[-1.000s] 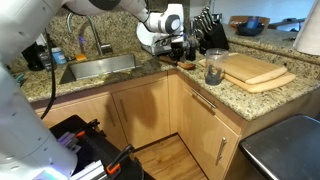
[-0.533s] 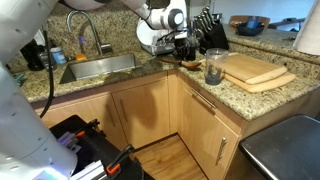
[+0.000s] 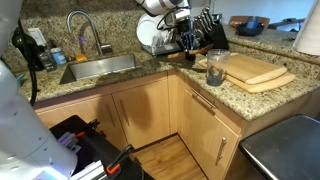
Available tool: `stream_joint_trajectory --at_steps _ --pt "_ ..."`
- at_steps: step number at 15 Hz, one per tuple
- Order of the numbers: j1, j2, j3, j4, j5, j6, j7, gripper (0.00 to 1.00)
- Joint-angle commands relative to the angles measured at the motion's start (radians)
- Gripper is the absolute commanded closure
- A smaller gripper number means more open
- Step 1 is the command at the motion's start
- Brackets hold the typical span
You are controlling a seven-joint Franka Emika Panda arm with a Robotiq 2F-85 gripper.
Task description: Pick up the wooden spoon from the countertop and put it in the clear cup.
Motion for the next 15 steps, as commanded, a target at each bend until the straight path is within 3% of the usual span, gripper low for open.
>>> stream_joint_trajectory --at_steps 1,5,9,13,15 --pt "0.012 -0.131 0.012 -0.144 -0.07 0.014 0.022 0.94" --pt "0.004 -0.222 0.03 -0.231 -0.103 0.09 0.034 0.94" --pt "0.012 -0.328 0.008 -0.316 -0.241 0.227 0.124 0.94" --pt "-0.005 -0.443 -0.038 -0.394 -0.499 0.346 0.301 0.94" --pt "-0.034 -0.498 -0.053 -0.418 -0.676 0.345 0.406 0.94"
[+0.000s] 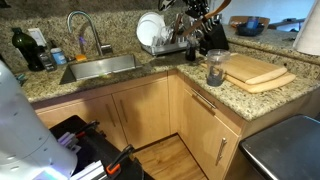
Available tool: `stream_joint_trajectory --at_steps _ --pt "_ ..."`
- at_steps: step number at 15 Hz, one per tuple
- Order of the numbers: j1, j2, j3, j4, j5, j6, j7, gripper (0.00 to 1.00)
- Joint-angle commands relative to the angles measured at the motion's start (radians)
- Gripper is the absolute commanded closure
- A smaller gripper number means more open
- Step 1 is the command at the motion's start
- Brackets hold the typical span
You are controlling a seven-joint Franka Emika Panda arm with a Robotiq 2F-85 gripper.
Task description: Pick up the wooden spoon from the countertop and put it in the clear cup.
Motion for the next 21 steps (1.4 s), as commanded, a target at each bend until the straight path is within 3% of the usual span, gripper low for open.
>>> stream_joint_trajectory --at_steps 1,4,6,7,8,10,11,17,19,21 --pt "-0.057 -0.134 -0.017 -0.102 -0.272 0.035 0.163 0.94" --pt "-0.144 -0.206 -0.008 -0.103 -0.493 0.027 0.307 0.94" --pt "-0.21 -0.248 0.006 -0.105 -0.383 0.047 0.26 0.94" --pt "-0.242 -0.26 0.005 -0.117 -0.243 0.094 0.146 0.94" --pt "-0.226 -0.209 0.024 -0.063 -0.354 0.026 0.23 0.78" --pt "-0.257 -0.237 0.019 -0.076 -0.264 0.059 0.154 0.78" --pt "-0.261 -0.241 0.019 -0.08 -0.257 0.065 0.151 0.94" --pt "-0.227 -0.221 0.083 -0.115 -0.8 -0.071 0.405 0.94" --pt "-0.202 -0.225 0.127 -0.163 -0.926 -0.186 0.444 0.94" --pt "-0.18 -0.22 0.168 -0.227 -0.978 -0.326 0.433 0.94"
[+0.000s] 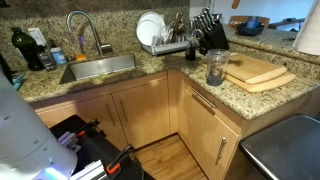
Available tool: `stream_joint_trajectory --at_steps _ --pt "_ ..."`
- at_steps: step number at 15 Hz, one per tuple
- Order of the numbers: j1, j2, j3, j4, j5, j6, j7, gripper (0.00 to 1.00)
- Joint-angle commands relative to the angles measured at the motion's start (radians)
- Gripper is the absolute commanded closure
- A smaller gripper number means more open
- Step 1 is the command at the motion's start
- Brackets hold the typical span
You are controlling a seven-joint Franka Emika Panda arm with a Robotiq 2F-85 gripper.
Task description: Pick up the wooden spoon from the countertop and put it in the clear cup.
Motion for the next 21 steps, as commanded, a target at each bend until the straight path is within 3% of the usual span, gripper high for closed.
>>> stream_joint_trajectory --at_steps 1,4,5,8,9,16,17,19,20,21 --pt "0.032 -0.007 0.066 -0.119 -0.096 -0.226 0.008 0.94" --pt "0.046 0.02 0.092 -0.166 -0.111 -0.406 -0.023 0.94" --pt "0.039 0.018 0.094 -0.136 -0.074 -0.334 -0.003 0.78" --pt "0.041 0.033 0.1 -0.155 -0.088 -0.392 -0.004 0.78" --pt "0.034 0.042 0.095 -0.142 -0.071 -0.383 -0.02 0.94" --pt "0.022 0.125 0.095 -0.07 -0.021 -0.407 -0.103 0.94" --pt "0.017 0.101 0.091 -0.114 -0.047 -0.392 -0.075 0.78" --pt "0.02 0.114 0.096 -0.098 -0.043 -0.393 -0.075 0.78" --pt "0.021 0.115 0.097 -0.095 -0.043 -0.393 -0.075 0.94" --pt "0.025 0.116 0.103 -0.102 -0.037 -0.381 -0.089 0.94"
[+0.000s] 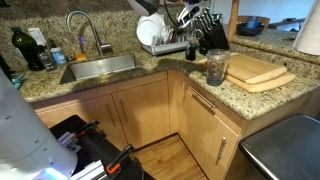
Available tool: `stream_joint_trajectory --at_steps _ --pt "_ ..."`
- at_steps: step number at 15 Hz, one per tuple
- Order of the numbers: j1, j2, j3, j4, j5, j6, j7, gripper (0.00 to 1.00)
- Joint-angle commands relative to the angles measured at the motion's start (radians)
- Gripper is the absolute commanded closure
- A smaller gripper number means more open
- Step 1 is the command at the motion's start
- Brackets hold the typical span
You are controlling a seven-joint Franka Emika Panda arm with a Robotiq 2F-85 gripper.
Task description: Pick up the wooden spoon from the countertop and put it in the clear cup.
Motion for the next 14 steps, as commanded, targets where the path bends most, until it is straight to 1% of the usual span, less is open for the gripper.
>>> stream_joint_trajectory --at_steps 1,3,5,6,8,9,11,14 --pt "0.001 0.005 0.022 -0.017 0.006 0.024 -0.014 0.94" --pt "0.01 0.012 0.041 -0.04 0.01 0.058 -0.019 0.94" --pt "0.02 0.036 0.057 -0.048 -0.009 0.081 0.02 0.94" --pt "0.015 0.026 0.051 -0.037 0.0 0.053 0.004 0.78" --pt "0.026 0.044 0.063 -0.04 0.0 0.055 0.016 0.78" --pt "0.027 0.048 0.064 -0.04 0.0 0.055 0.018 0.94" --pt "0.024 0.051 0.059 -0.042 -0.037 0.071 0.108 0.94" --pt "0.018 0.073 0.055 -0.025 -0.048 0.069 0.182 0.94"
